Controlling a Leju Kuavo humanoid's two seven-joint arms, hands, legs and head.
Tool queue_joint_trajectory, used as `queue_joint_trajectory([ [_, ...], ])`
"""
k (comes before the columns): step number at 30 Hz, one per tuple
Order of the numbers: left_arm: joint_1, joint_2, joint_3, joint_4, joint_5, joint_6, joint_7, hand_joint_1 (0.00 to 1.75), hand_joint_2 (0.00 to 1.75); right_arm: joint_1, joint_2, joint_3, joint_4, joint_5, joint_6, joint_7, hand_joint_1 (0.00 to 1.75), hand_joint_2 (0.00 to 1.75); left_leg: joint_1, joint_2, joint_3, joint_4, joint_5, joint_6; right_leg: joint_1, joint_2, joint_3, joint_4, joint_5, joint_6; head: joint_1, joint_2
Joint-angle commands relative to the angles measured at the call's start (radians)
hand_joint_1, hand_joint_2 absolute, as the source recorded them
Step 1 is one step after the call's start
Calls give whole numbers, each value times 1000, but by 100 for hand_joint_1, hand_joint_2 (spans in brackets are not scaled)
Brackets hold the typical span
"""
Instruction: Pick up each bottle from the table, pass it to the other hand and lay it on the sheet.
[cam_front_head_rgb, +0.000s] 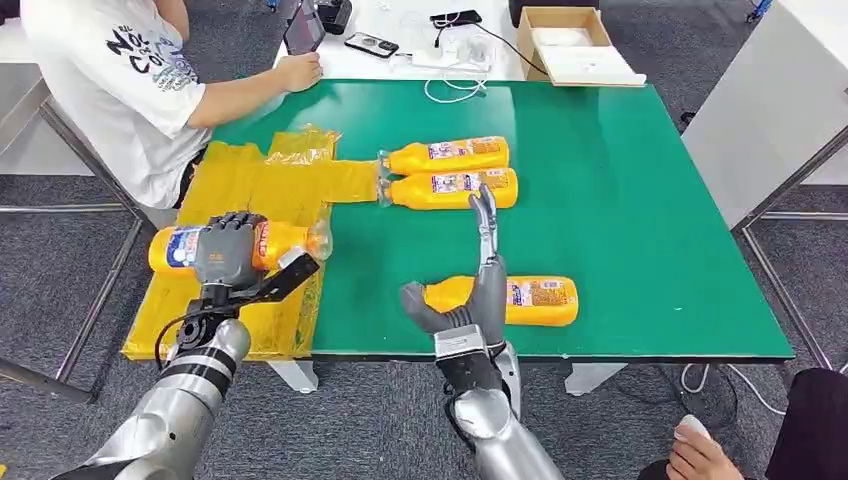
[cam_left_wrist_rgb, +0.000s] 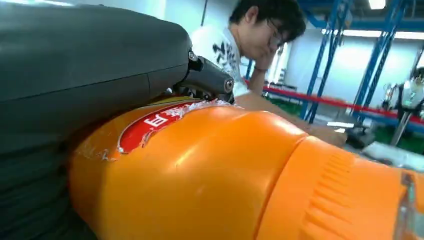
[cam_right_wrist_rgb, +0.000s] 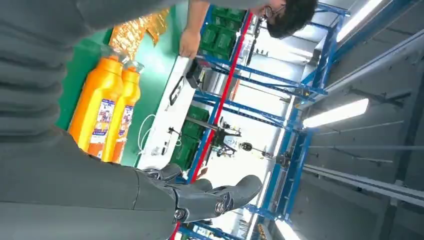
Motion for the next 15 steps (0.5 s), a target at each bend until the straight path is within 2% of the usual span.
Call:
queue_joint_trajectory([
  [1, -105, 49, 1, 271, -23, -1, 17, 175, 175, -21, -24, -17, 30, -9, 15, 2, 0, 175, 0, 0, 6, 0, -2, 1, 1, -1, 7, 0, -2, -2, 0, 0],
  [7, -76, 35, 44, 305, 64, -50, -9, 175, 175, -27, -13, -33, 92, 3, 40, 2, 0, 175, 0, 1, 5, -1, -1, 1, 1, 0, 5, -1, -1, -2, 0, 0],
  [8, -76, 37, 39, 310, 60, -57, -8, 157, 175, -26, -11, -34, 96, 3, 41, 2, 0, 175, 0, 1, 7, -1, -2, 1, 1, 0, 7, -2, -2, -2, 0, 0],
  [9, -72, 37, 37, 311, 60, -52, -7, 115, 175, -27, -11, -33, 97, 5, 43, 2, 0, 175, 0, 1, 5, -1, -2, 1, 1, 0, 5, -1, -1, -2, 0, 0],
  [10, -73, 42, 23, 326, 43, -82, 12, 101, 175, -28, -9, -35, 107, 5, 47, 2, 0, 175, 0, 1, 7, -1, -3, 1, 1, 0, 8, -1, -2, -3, 0, 0],
  [11, -70, 43, 21, 325, 42, -82, 14, 101, 175, -29, -8, -37, 114, 4, 49, 2, 0, 175, 0, 0, 5, -1, -2, 1, 1, -1, 6, -1, -2, -2, 0, 0],
  [12, -70, 44, 19, 326, 41, -85, 16, 86, 175, -30, -7, -38, 118, 4, 50, 2, 0, 175, 0, 0, 4, -1, -1, 0, 0, 0, 4, -1, -1, -1, 0, 0],
  [13, -73, 44, 26, 337, 50, -130, 24, 10, 175, -31, -6, -40, 125, 4, 57, 4, 0, 175, 0, 1, 7, -1, -3, 1, 1, 0, 7, -2, -2, -2, 0, 0],
  [14, -73, 45, 19, 336, 44, -144, 29, 10, 175, -31, -5, -43, 129, 4, 61, 4, 0, 175, 0, 1, 5, -1, -2, 1, 0, 0, 5, -1, -1, -2, 0, 0],
  [15, -71, 46, 10, 336, 35, -160, 40, 0, 175, -31, -4, -45, 135, 5, 66, 4, 0, 175, 0, 2, 8, -1, -3, 1, 1, 1, 9, -1, -2, -3, 0, 0],
])
